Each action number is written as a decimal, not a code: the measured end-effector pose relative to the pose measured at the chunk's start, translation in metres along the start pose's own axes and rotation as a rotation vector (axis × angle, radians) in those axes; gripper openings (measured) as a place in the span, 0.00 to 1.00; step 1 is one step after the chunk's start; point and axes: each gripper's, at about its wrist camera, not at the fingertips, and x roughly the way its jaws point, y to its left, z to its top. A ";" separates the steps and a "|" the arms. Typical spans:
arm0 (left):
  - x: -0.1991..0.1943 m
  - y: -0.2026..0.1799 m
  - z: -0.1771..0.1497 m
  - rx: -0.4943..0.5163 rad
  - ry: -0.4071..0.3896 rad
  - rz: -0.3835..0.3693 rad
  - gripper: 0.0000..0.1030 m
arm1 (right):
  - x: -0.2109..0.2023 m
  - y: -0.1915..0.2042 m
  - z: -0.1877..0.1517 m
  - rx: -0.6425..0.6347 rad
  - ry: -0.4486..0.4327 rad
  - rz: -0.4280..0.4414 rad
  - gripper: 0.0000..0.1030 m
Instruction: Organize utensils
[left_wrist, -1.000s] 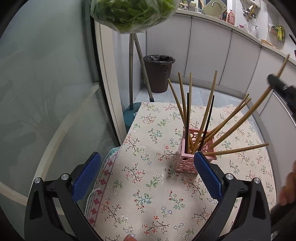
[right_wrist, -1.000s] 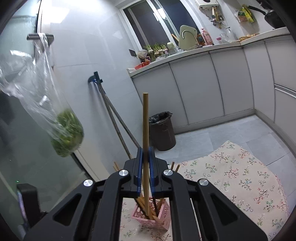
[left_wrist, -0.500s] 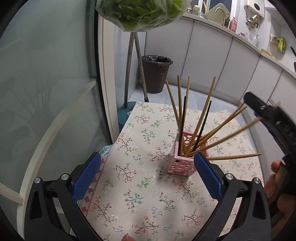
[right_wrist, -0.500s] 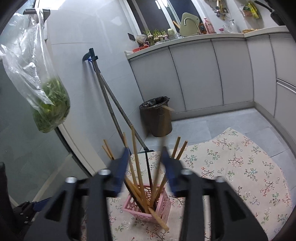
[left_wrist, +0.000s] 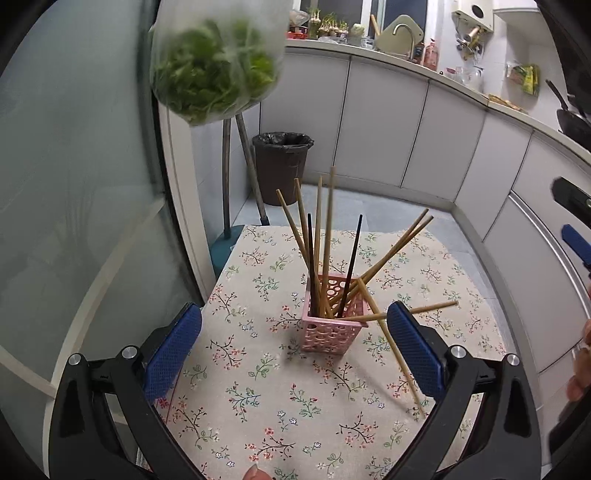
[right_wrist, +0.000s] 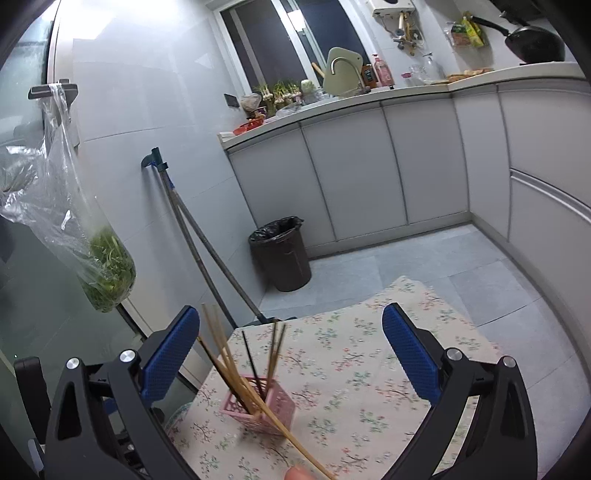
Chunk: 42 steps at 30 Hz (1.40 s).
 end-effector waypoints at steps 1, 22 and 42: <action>0.002 0.000 -0.001 0.005 0.009 0.000 0.93 | -0.005 -0.007 0.000 -0.001 0.008 -0.008 0.94; 0.050 -0.006 -0.032 -0.091 0.252 -0.183 0.93 | 0.079 -0.088 -0.216 -0.230 0.822 -0.012 0.39; 0.028 -0.002 -0.020 -0.083 0.151 -0.204 0.93 | 0.015 -0.051 -0.130 -0.369 0.536 -0.051 0.04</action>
